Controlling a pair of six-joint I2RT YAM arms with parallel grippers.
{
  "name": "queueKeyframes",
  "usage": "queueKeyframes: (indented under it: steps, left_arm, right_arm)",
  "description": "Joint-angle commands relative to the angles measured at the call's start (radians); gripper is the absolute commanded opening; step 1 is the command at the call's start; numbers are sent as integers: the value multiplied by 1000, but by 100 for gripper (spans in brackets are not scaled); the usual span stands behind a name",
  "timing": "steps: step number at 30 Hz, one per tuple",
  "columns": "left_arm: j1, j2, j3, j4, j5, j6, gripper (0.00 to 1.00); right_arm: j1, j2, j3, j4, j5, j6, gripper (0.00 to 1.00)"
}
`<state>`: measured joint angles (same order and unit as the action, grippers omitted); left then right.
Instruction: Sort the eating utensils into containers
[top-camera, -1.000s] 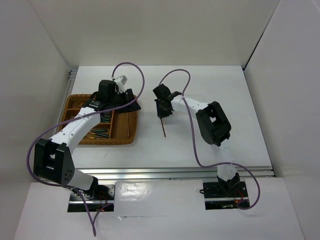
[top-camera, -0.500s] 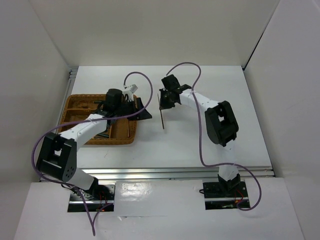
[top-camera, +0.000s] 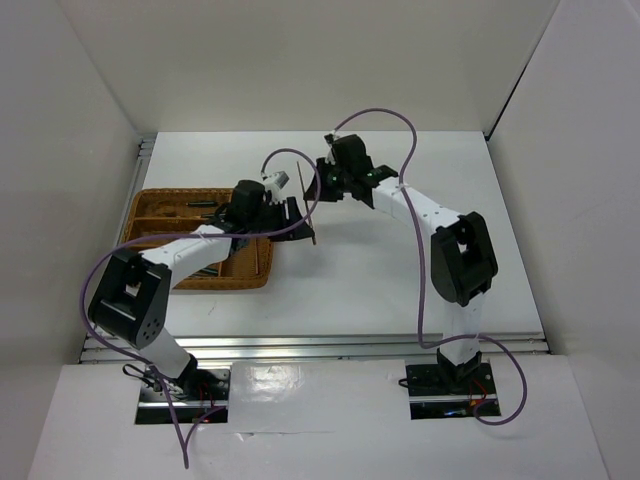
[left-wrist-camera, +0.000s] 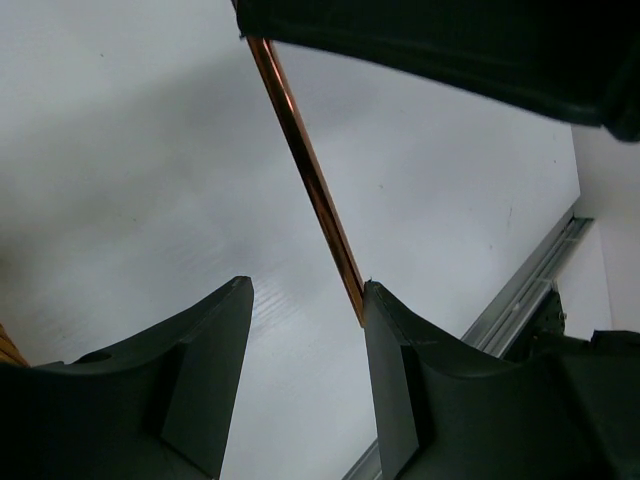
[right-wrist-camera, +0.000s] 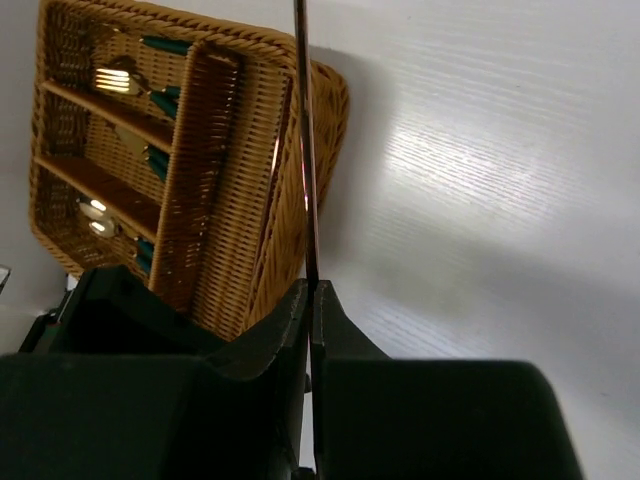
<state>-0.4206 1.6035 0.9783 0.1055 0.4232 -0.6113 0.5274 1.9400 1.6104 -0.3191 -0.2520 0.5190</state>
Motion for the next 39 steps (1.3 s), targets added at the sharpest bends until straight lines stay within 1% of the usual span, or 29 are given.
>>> queueKeyframes:
  steps: [1,9,13,14,17,21,23,25,26,28,29,30,32,33,34,36,37,39]
  left_arm:
    - [-3,16,40,85,-63,-38,61]
    - [-3,38,51,131,-63,-65,57]
    - [-3,58,62,140,-63,-74,48]
    - [-3,58,62,140,-63,-74,43]
    - [-3,69,71,149,-52,-83,31]
    - [-3,78,71,160,-43,-93,22]
    - [-3,69,71,160,-66,-93,18]
    - [-3,56,71,146,-75,-93,17]
    - [-3,44,71,120,-90,-84,17]
    - [6,29,62,120,-100,-84,17]
    - [35,20,62,120,-90,-84,17]
    - [48,0,51,109,-80,-93,17]
    - [77,-22,51,83,-89,-93,17]
    - [77,-33,51,62,-89,-81,17]
    - [101,-56,51,12,-101,-61,17]
    - [115,-80,62,-41,-115,-39,16]
    - [124,-94,62,-65,-115,-16,16]
    - [155,-128,74,-176,-141,8,16]
  right_arm:
    - [6,-52,-33,84,-81,33,2]
    - [6,-61,-76,117,-99,52,2]
    - [6,-81,-95,126,-99,52,2]
    - [6,-81,-95,126,-99,52,2]
    - [6,-69,-95,126,-109,52,2]
    - [6,-59,-86,117,-109,52,2]
    - [6,-59,-86,117,-109,52,3]
    - [6,-59,-64,95,-95,42,10]
    - [6,-50,-64,72,-86,33,17]
    - [6,-50,-53,63,-66,22,26]
    - [-3,-50,-43,45,-66,22,29]
    - [-3,-70,-43,35,-66,13,34]
    - [-35,-91,-43,25,-113,13,39]
    - [-44,-119,-43,15,-134,4,41]
    - [-44,-134,-43,15,-176,4,47]
    - [-67,-194,-53,26,-211,4,52]
    - [-67,-213,-67,37,-211,-5,53]
    - [-67,-263,-83,37,-175,-14,59]
